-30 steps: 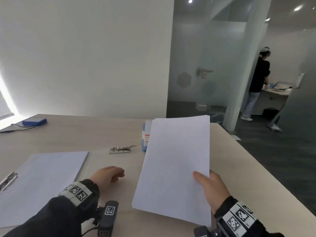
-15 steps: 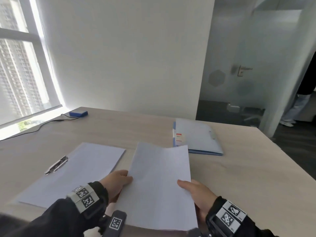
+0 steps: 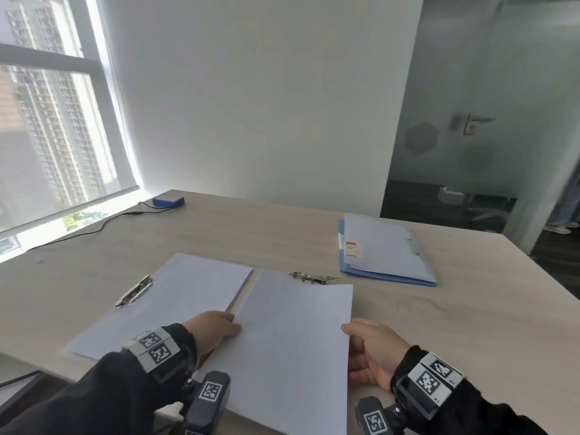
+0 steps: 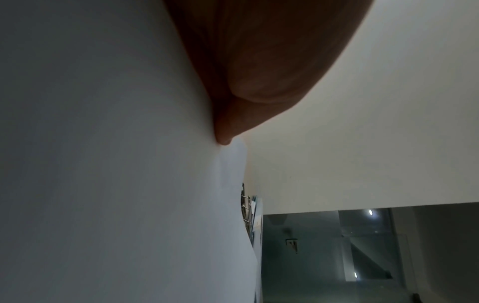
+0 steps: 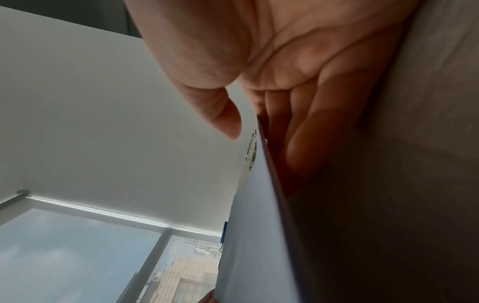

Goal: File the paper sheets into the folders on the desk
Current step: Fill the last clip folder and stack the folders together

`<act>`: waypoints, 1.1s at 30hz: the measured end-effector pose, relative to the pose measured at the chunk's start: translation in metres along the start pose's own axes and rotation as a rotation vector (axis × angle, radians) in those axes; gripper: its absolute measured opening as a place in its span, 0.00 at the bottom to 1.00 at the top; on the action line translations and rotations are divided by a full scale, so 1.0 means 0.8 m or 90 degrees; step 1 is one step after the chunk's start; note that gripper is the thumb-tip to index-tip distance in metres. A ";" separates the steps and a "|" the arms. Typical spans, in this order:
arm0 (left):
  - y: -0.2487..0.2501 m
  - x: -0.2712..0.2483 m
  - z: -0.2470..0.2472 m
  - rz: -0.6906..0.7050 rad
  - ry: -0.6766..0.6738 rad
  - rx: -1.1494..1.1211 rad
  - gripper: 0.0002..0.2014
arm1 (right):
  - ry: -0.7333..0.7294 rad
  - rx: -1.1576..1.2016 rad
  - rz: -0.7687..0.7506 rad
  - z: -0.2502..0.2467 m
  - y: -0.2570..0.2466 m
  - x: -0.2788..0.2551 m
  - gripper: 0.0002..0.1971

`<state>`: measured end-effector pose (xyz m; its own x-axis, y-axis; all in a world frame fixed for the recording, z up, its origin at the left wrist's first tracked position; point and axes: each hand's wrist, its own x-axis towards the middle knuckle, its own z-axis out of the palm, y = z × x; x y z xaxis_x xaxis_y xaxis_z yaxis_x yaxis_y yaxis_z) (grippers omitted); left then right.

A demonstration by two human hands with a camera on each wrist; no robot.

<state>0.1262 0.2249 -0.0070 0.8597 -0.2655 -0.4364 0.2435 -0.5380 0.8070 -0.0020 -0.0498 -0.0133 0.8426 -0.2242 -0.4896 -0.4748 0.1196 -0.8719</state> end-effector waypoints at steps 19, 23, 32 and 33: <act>0.044 0.029 0.002 0.057 0.067 0.015 0.11 | 0.125 0.052 -0.088 -0.003 -0.028 -0.003 0.04; 0.052 0.040 0.005 0.050 0.063 0.026 0.11 | 0.134 0.000 -0.075 0.001 -0.033 0.008 0.11; 0.061 0.056 0.001 0.048 0.038 0.009 0.15 | 0.156 -0.075 -0.054 0.004 -0.047 0.023 0.15; 0.059 0.057 0.000 0.048 0.039 -0.004 0.15 | 0.156 -0.077 -0.051 0.003 -0.048 0.025 0.15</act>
<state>0.1769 0.1872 0.0108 0.9012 -0.2563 -0.3494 0.1792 -0.5137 0.8390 0.0333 -0.0564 0.0105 0.7991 -0.4571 -0.3904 -0.4482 -0.0204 -0.8937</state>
